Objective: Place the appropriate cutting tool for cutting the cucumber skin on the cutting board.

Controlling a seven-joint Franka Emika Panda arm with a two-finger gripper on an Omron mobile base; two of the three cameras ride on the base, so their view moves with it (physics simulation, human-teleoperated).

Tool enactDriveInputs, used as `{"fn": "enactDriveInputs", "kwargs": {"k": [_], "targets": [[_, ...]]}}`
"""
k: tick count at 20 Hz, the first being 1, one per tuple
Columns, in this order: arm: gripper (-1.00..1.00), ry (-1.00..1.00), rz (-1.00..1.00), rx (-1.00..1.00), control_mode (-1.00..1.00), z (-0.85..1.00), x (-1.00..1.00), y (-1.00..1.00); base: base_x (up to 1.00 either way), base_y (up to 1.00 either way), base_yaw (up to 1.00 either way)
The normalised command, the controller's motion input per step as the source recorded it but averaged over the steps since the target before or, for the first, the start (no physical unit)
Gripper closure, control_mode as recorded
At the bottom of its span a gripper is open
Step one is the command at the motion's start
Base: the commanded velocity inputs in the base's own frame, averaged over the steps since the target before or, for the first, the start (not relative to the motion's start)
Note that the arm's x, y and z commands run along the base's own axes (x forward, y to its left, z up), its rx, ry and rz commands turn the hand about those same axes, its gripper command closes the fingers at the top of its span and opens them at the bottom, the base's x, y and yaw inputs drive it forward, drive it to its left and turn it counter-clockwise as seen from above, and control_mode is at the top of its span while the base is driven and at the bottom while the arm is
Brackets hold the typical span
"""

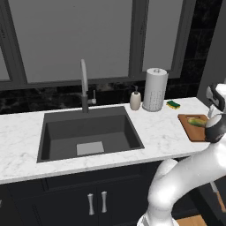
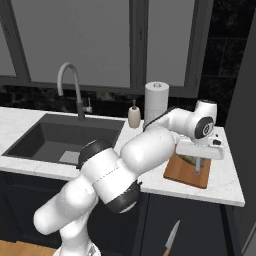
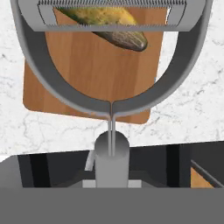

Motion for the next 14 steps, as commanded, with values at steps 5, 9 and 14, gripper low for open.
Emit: {"fn": "enactDriveInputs", "kwargs": {"k": [5, 9, 14], "targets": [[1.0, 0.0, 0.01, 0.01, -1.0, -0.39, 0.57, 0.06, 0.0, 0.0, 0.0], [1.0, 0.0, 0.0, 0.0, -1.0, -0.7, 0.28, 0.24, 0.0, 0.0, 0.0], [1.0, 0.0, 0.0, 0.0, -1.0, -0.75, 0.01, 0.41, 0.0, 0.0, 0.0]]}}
